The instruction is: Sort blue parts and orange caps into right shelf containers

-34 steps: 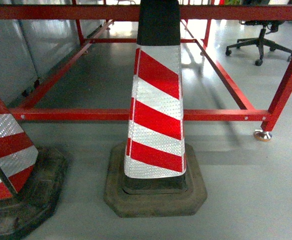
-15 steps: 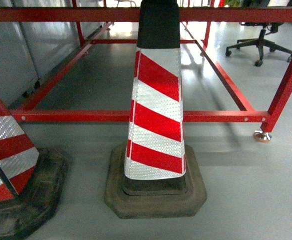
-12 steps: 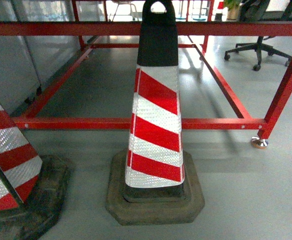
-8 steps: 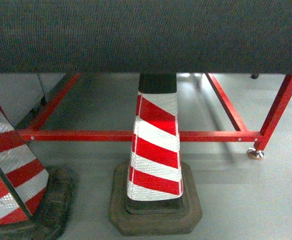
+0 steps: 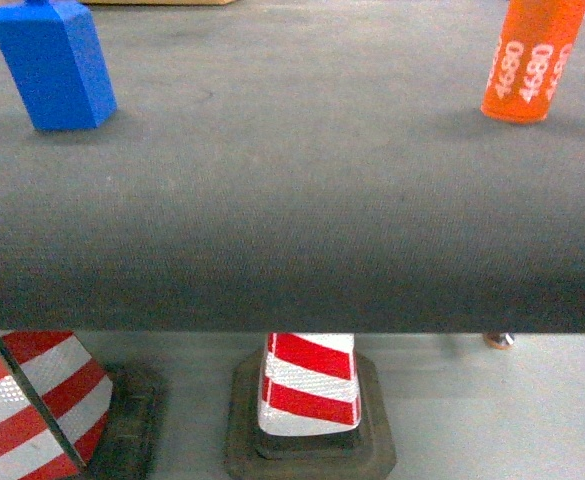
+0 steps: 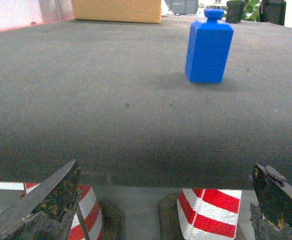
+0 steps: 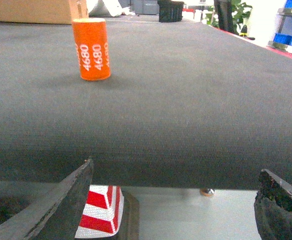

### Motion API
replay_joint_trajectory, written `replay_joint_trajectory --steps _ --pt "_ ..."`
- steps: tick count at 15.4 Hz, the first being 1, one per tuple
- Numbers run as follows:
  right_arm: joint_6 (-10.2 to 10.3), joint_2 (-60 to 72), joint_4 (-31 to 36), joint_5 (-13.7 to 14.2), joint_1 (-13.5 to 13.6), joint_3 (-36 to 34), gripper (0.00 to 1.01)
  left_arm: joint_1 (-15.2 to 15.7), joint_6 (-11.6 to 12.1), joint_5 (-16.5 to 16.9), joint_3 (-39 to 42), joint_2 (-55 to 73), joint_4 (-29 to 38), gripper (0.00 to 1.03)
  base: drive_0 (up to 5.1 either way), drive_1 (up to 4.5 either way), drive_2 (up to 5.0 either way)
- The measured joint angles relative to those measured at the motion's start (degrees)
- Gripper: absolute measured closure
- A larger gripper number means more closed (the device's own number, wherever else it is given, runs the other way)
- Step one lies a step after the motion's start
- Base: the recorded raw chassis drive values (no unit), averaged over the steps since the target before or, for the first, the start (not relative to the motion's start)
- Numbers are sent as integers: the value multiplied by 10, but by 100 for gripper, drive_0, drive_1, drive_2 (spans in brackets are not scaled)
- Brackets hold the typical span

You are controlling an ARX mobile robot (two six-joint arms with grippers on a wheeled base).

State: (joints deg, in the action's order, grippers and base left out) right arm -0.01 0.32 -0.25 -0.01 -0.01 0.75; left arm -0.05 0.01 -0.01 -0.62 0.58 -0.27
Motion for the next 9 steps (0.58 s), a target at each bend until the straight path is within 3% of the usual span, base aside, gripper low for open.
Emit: replay_joint_trajectory --steps 9 --pt "0 0 0 0 0 0 3 0 0 0 0 0 0 5 0 0 0"
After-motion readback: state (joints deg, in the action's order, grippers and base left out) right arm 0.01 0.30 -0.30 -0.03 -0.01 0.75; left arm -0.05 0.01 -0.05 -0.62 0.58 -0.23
